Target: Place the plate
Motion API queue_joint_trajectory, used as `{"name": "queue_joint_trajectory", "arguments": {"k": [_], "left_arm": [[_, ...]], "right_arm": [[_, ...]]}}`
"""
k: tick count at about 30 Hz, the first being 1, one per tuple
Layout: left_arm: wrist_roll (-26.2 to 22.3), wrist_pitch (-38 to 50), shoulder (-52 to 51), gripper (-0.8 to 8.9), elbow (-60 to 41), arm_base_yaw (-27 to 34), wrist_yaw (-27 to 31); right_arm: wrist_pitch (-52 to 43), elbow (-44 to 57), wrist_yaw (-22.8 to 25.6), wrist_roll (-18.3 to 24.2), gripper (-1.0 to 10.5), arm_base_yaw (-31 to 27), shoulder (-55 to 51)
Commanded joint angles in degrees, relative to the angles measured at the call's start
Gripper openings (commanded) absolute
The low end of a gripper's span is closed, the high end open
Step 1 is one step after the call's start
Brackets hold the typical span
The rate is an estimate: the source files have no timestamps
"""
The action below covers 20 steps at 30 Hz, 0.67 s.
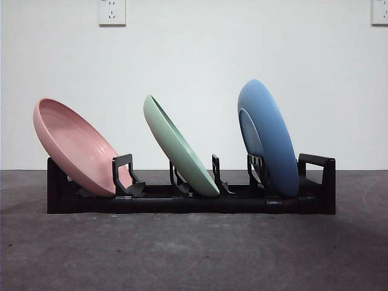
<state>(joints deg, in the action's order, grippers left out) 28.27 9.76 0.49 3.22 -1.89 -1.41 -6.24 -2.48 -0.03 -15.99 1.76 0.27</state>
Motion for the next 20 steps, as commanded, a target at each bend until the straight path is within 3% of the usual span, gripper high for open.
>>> {"name": "queue_joint_trajectory", "arguments": {"k": [1, 7, 12, 20], "left_arm": [[0.13, -3.15, 0.87, 0.11, 4.92, 0.00, -0.11], [-2.69, -20.59, 6.16, 0.11, 18.43, 0.00, -0.87], [-5.79, -34.51, 13.20, 0.11, 31.39, 0.00, -6.99], [-5.79, -55.49, 25.86, 0.11, 47.65, 0.00, -13.11]], "right_arm": [[3.39, -4.83, -0.46, -2.21, 0.1, 0.02, 0.85], [19.21, -19.37, -5.55, -2.21, 0.1, 0.04, 7.72], [32.92, -32.70, -11.34, -1.57, 0.1, 0.04, 16.98], [52.04, -50.58, -20.59, -0.09, 0.1, 0.04, 32.22]]}}
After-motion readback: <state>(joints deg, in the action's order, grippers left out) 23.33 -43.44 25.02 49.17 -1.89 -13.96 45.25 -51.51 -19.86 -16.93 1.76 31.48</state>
